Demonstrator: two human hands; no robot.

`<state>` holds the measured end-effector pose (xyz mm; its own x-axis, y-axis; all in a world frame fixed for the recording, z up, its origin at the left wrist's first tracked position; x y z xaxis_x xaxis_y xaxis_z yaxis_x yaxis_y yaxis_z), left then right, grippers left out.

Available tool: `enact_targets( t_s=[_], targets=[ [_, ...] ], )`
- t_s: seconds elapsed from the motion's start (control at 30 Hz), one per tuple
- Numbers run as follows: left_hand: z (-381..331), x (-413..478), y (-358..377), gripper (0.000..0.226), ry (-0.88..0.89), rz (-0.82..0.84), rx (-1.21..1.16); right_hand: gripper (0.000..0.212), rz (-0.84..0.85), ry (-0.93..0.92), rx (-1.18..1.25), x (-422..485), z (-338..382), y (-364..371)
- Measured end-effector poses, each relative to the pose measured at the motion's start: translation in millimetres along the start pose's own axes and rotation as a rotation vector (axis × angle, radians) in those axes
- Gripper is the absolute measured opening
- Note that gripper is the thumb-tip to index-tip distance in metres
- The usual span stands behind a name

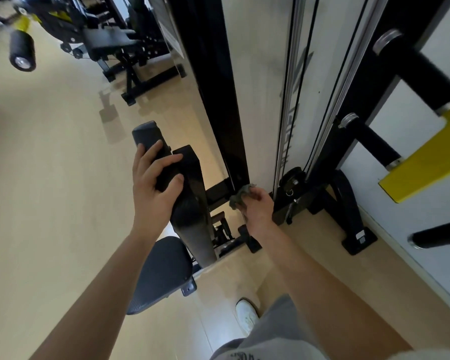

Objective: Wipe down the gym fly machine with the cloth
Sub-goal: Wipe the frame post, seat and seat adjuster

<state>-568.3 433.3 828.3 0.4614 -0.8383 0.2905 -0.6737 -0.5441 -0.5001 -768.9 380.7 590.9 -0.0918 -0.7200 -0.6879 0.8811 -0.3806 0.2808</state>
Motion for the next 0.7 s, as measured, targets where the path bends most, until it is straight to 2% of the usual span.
enact_targets(
  t_s=[0.1, 0.2, 0.33, 0.5, 0.7],
  targets=[
    [-1.2, -1.2, -0.9, 0.036, -0.005, -0.002, 0.023, 0.029, -0.037, 0.037, -0.154, 6.5, -6.5, -6.5],
    [-1.0, -4.4, -3.7, 0.036, -0.01, -0.015, 0.069, 0.027, -0.019, 0.06, -0.195, -0.9, 1.4, -11.1],
    [-7.1, -11.4, -5.4, 0.03, 0.031, -0.035, 0.158, 0.03, 0.102, -0.013, -0.234, -33.0, 34.3, -2.5],
    [-46.0, -20.3, 9.8, 0.027, 0.254, 0.008, 0.318, 0.032, 0.271, -0.233, -0.229, -85.0, 96.5, 25.3],
    [-82.9, -15.9, 30.3, 0.036, 0.263, 0.038, 0.222, 0.032, 0.397, -0.495, -0.247, -132.6, 157.2, 53.1]
  ],
)
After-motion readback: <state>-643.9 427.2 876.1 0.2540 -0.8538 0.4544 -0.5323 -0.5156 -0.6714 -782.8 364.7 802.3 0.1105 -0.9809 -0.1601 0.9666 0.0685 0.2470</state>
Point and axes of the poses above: each hand's wrist, its own x-axis towards the middle knuckle, its own y-axis out of the palm, z = x × y, the point moved 10 cm from there along x, towards the middle knuckle, and after that the axes turned 7 degrees about -z, right-handed, at the moved point
